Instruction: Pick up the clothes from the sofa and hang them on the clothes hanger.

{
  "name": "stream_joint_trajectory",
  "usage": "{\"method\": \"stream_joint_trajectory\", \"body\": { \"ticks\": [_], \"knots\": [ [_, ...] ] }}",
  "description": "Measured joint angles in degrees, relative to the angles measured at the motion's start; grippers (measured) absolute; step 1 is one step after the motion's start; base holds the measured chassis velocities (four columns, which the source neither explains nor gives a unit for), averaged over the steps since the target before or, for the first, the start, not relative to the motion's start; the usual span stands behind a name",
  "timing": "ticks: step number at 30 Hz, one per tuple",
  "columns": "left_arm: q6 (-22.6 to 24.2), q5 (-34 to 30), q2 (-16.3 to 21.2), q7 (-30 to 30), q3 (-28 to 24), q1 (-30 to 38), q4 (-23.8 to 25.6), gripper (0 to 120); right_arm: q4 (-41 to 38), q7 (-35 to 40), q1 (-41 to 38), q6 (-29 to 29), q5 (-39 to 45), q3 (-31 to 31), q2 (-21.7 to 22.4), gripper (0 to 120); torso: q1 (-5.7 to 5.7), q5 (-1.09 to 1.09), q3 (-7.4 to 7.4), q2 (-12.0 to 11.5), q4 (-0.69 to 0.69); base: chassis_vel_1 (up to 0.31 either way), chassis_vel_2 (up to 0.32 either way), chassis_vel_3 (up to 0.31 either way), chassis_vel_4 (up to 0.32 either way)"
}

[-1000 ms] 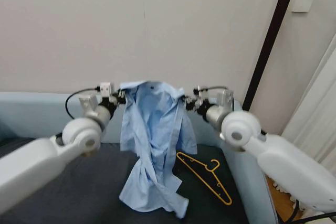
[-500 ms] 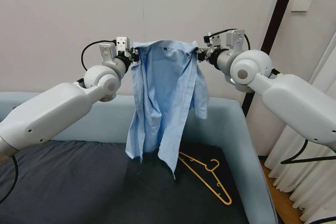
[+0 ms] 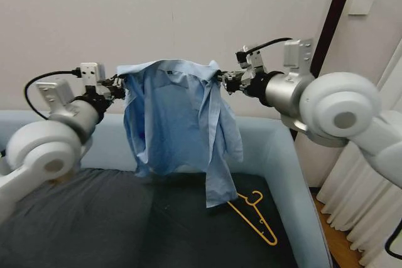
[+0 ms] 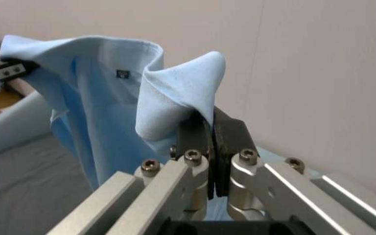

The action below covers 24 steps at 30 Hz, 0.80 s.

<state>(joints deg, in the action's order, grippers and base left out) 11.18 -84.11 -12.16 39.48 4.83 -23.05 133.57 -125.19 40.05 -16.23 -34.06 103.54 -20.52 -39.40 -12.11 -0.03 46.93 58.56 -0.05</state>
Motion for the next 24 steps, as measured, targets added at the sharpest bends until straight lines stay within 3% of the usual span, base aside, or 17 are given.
{"method": "stream_joint_trajectory", "body": {
  "ticks": [1,2,8,12,13,15,18,19,21,23,24],
  "knots": [
    [0.0,-2.7,3.7,1.7,1.5,0.1,3.2,0,-2.3,1.4,-0.9,-0.5,3.1,1.2,1.4,0,0.01,0.02,0.0,0.0,-0.02,0.0,0.0,0.0,0.0],
    [0.3,-3.9,4.8,2.5,1.7,1.3,4.2,0,-3.4,2.0,-1.3,-0.8,4.5,1.8,2.0,0,0.0,0.01,0.0,0.0,-0.02,0.0,0.0,0.0,0.0],
    [2.0,-3.3,3.6,4.5,0.8,0.5,3.4,0,-4.4,2.7,1.1,-1.0,4.2,2.3,1.7,0,0.0,-0.01,0.02,0.0,-0.04,0.0,0.0,0.0,0.0],
    [2.5,2.3,-3.6,5.7,-0.9,-6.8,-3.0,0,-1.9,2.0,12.3,-1.1,-2.2,4.2,-0.4,0,-0.03,-0.03,0.04,0.0,-0.03,0.0,0.0,0.0,0.0],
    [2.5,2.3,-3.6,5.7,-0.9,-6.8,-3.0,0,-1.9,2.0,12.3,-1.1,-2.2,4.2,-0.4,0,-0.03,-0.03,0.04,0.0,-0.03,0.0,0.0,0.0,0.0],
    [2.3,5.2,-7.9,5.8,-1.9,-10.2,-6.8,0,0.3,0.6,19.5,-1.0,-8.5,3.8,-1.9,0,-0.04,0.03,0.05,0.0,-0.03,0.0,0.0,0.0,0.0],
    [2.0,9.6,-16.2,5.8,-5.0,-14.3,-13.6,0,5.7,-3.0,29.0,0.0,-18.3,3.1,-6.4,0,-0.04,-0.03,0.04,0.0,-0.03,0.0,0.0,0.0,0.0],
    [2.0,9.6,-16.2,5.8,-5.0,-14.3,-13.6,0,5.7,-3.0,29.0,0.0,-18.3,3.1,-6.4,0,-0.04,-0.03,0.04,0.0,-0.03,0.0,0.0,0.0,0.0],
    [1.5,13.7,-22.7,5.5,-6.5,-16.4,-19.1,0,10.5,-6.6,35.1,1.5,-26.1,2.3,-10.8,0,-0.04,0.0,0.04,0.0,-0.02,0.0,0.0,0.0,0.0],
    [1.2,15.4,-24.7,5.1,-7.2,-17.0,-21.1,0,12.5,-7.9,37.1,2.4,-29.5,1.9,-12.5,0,-0.04,-0.05,0.04,0.0,-0.01,0.0,0.0,0.0,0.0],
    [0.5,18.6,-27.4,4.3,-8.2,-17.7,-24.3,0,16.1,-9.8,39.8,4.1,-34.5,1.2,-14.9,0,-0.04,-0.02,0.04,0.0,-0.01,0.0,0.0,0.0,0.0]
  ]
}}
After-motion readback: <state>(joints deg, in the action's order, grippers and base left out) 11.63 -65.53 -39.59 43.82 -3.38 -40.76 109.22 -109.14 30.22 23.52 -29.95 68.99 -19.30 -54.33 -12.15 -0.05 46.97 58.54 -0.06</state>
